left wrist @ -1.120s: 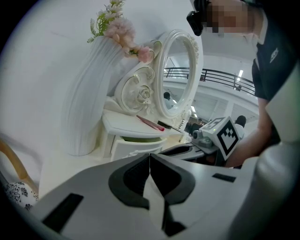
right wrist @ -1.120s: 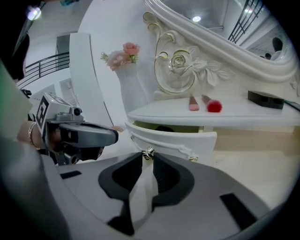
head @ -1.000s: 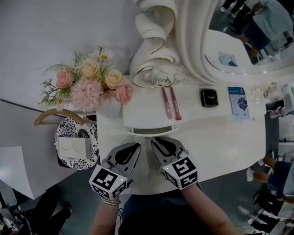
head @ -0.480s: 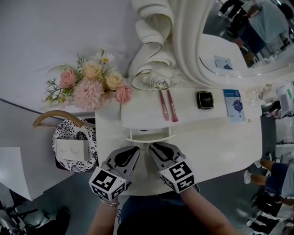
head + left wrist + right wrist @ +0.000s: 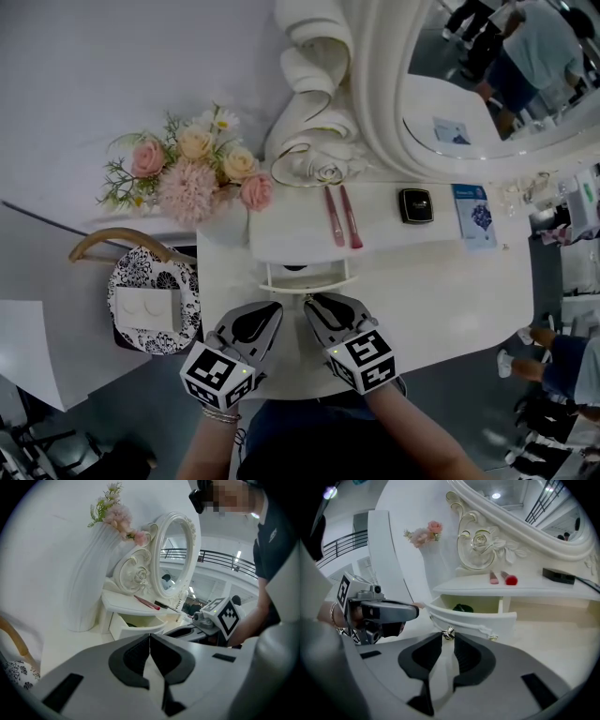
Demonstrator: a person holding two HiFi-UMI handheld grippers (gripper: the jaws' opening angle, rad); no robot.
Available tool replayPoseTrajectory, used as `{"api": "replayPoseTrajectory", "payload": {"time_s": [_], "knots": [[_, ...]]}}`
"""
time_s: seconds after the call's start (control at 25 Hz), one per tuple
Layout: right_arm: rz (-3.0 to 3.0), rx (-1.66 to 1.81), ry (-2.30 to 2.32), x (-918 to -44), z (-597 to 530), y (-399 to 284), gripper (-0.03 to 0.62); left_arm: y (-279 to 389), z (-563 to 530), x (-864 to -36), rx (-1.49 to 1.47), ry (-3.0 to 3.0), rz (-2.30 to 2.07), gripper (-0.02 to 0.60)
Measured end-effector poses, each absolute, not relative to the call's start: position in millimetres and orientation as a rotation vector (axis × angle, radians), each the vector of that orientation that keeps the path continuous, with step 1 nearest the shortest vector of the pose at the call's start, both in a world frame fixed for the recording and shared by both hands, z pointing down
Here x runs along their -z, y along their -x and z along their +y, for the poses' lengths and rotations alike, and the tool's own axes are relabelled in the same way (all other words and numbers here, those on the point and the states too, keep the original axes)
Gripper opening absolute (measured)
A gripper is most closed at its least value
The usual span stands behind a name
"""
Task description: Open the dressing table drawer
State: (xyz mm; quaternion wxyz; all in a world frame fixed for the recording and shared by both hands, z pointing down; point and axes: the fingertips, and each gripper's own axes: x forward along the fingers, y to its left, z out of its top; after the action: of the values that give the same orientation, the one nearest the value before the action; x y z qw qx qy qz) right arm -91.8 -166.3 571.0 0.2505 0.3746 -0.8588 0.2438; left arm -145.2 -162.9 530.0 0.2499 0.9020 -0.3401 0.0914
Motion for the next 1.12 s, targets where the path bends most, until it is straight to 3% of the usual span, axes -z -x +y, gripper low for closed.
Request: {"api": "replayPoseTrajectory", "payload": {"time_s": [0.52,0.84,1.12], "knots": [[-2.426,-0.628,-0.99,-546,-151,85,0.114,142,-149,-523,-0.277,-2.462,-0.947,0.018],[-2.508,-0.638,-0.96,-522,-141,65,0.04,116,-144,-512,-0.278,-2.484,-0.946,0.018],[-2.571,-0.622,-0.929,-504,-135,49,0.028,100,-139,-501,-0.274,-2.496,-0.972,0.018]]}}
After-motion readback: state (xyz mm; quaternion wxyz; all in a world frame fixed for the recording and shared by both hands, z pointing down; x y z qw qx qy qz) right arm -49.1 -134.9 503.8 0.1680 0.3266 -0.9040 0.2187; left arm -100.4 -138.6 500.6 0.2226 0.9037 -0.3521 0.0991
